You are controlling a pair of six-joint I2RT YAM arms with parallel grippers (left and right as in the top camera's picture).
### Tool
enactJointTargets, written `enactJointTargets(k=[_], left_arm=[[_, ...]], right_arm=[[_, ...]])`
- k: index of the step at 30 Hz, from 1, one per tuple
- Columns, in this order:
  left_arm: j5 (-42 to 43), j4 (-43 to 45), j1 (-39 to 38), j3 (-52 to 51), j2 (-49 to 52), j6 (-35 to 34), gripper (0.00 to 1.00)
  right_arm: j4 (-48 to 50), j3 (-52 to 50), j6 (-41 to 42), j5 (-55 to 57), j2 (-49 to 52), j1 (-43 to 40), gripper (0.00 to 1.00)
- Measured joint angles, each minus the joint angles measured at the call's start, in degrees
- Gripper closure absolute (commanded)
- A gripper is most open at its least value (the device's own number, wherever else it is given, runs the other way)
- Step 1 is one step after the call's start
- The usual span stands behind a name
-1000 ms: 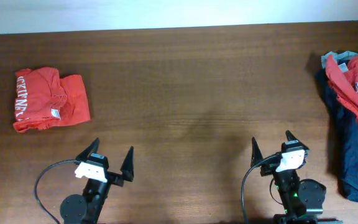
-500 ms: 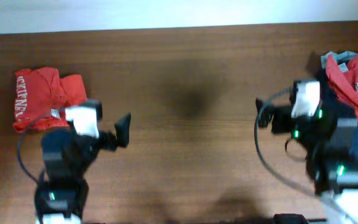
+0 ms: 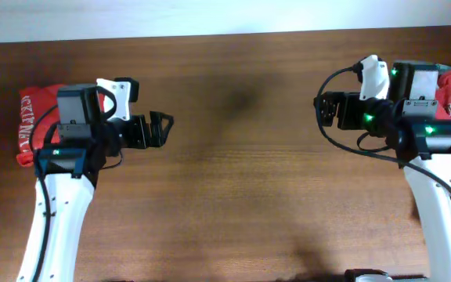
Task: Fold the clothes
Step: 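Reach the right gripper to the clothes pile and grasp the orange shirt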
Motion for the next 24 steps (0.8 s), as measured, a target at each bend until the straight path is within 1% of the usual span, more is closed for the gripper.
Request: enactJointTargets(k=[3, 5, 6, 9, 12, 15, 18, 20, 21, 24], left_arm=[[-0.09, -1.18, 0.0, 0.96, 1.4, -0.04, 0.01], [-0.35, -3.23, 0.0, 4.44, 3.58, -0.07, 0.01], [-0.52, -6.19, 0.0, 7.78, 5.44, -0.09, 0.01], [-1.16, -8.52, -0.24, 16.13, 9.97, -0.09, 0.01], [-1.79, -8.72, -1.81, 19.21, 11.54, -0.09, 0.01], [-4.15, -9.4, -5.2, 19.52, 11.67, -0.09, 0.01], [-10.34, -9.62, -10.01, 19.52, 11.82, -0.09, 0.01], [-14.78, -9.42, -13.16, 19.52, 11.91, -0.09, 0.01], [-16.37, -9.35, -14.34, 19.52, 12.09, -0.07, 0.0], [-20.28, -8.92, -16.65, 19.58, 13.51, -0.09, 0.01]], right_arm=[[-2.51, 5.09, 0.83, 5.01, 1.2, -1.29, 0.01], [-4.24, 11.06, 1.36, 8.35, 3.41, -3.34, 0.01], [-4.85, 13.51, 1.57, 9.38, 4.55, -4.26, 0.01], [-4.46, 21.4, 4.76, 13.81, 10.56, -9.27, 0.01], [-1.38, 23.06, 7.85, 17.42, 16.46, -14.08, 0.01], [1.44, 23.04, 8.76, 20.52, 23.8, -18.45, 0.01], [4.98, 23.02, 7.21, 22.1, 30.45, -22.43, 0.01], [8.13, 22.97, 4.46, 22.1, 33.48, -24.35, 0.0], [9.31, 22.97, 1.25, 21.84, 35.1, -25.4, 0.0], [11.45, 22.97, -3.69, 21.4, 37.92, -26.34, 0.0]])
